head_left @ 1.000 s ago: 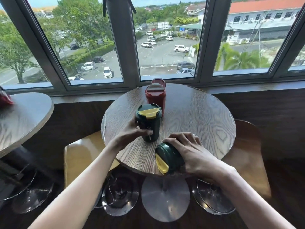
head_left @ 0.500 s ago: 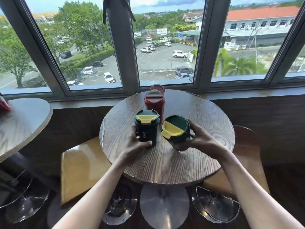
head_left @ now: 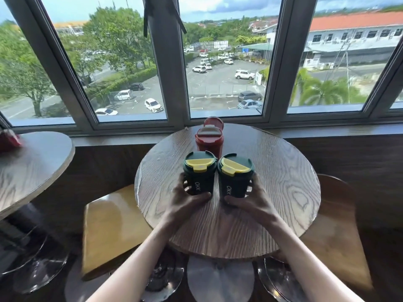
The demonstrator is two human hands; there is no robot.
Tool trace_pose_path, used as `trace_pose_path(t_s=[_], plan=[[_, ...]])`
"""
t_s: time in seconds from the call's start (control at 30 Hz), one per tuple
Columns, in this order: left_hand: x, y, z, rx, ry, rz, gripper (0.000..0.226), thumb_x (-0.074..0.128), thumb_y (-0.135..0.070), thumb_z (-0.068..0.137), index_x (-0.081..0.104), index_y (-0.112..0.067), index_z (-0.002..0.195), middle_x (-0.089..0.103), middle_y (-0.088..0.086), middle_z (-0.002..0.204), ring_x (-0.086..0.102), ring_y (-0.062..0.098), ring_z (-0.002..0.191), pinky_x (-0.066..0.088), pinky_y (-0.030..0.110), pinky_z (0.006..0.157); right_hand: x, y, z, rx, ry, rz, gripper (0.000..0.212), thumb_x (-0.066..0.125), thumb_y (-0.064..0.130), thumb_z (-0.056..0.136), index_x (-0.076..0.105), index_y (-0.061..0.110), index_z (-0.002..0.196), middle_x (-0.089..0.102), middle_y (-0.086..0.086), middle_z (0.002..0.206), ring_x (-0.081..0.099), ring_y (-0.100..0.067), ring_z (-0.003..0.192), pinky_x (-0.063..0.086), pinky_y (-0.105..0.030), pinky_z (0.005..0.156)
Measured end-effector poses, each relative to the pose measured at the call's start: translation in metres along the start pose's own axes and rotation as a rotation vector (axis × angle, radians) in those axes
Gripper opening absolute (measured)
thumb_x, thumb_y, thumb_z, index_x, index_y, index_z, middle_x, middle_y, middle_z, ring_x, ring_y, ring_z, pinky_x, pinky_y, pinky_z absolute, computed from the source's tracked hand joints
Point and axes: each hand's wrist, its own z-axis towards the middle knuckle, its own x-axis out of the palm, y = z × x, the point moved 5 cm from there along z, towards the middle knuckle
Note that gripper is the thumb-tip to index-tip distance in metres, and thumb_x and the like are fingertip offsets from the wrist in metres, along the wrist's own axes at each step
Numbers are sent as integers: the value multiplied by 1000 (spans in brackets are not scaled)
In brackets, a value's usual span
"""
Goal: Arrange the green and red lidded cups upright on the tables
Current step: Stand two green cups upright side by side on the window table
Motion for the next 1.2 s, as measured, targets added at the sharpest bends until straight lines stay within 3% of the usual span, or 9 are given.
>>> trace_pose_path(t_s=[0.07,0.2,0.33,0.53,0.77,0.87,1.0,1.1,1.2], plan=[[1,-3,3,-3,5,23,75,90,-22,65,49,-27,127,69,-9,110,66,-6,93,56,11,72,-3,2,7,-10,48,35,74,88,32,51,46,57,107,60,-4,118,64,-25,108,57,-48,87],[2,-10,6,-5,13,60,77,90,-24,66,47,-29,129,64,-16,105,60,-14,87,48,0,65,-8,6,22,-2,118,115,63,76,8,63,40,35,107,58,-9,113,64,-23,97,60,-28,69],[2,-14,7,-3,15,84,72,89,-19,69,48,-29,127,59,-26,95,58,-27,71,41,-5,59,-4,-6,24,44,85,174,73,89,7,65,46,42,113,65,-7,112,69,-20,99,61,-40,81],[7,-14,13,2,16,82,70,89,-22,68,48,-35,122,63,-24,94,60,-19,76,44,-3,61,-5,-12,23,29,6,140,70,85,9,72,37,34,118,65,1,113,68,-17,101,58,-40,83],[15,-10,21,18,27,69,69,90,-20,67,47,-37,119,63,-23,98,61,-17,78,44,-2,63,-12,-6,25,15,29,123,69,81,19,66,38,41,115,64,0,112,66,-5,97,52,-11,71],[15,-7,23,14,26,77,69,92,-25,63,50,-42,115,67,-19,102,65,-8,87,49,3,70,-12,-9,27,4,27,124,70,85,10,69,38,39,112,65,-4,111,67,-13,96,54,-17,72],[15,-2,26,5,17,81,76,93,-41,54,51,-52,116,72,-12,110,70,4,99,58,34,90,-14,-9,30,7,28,104,72,83,5,74,35,24,124,64,-2,107,67,-11,95,57,-19,73],[16,-3,25,15,12,84,77,92,-42,56,50,-47,120,72,-13,109,69,2,99,57,34,90,-15,-11,31,12,38,92,78,85,25,65,35,29,124,65,-3,114,68,-18,103,58,-41,87],[16,-2,26,29,22,76,70,91,-39,60,47,-55,111,70,-15,107,67,-4,96,55,25,85,-15,-10,30,23,63,92,81,85,33,63,34,30,126,63,-6,120,67,-18,107,59,-35,86]])
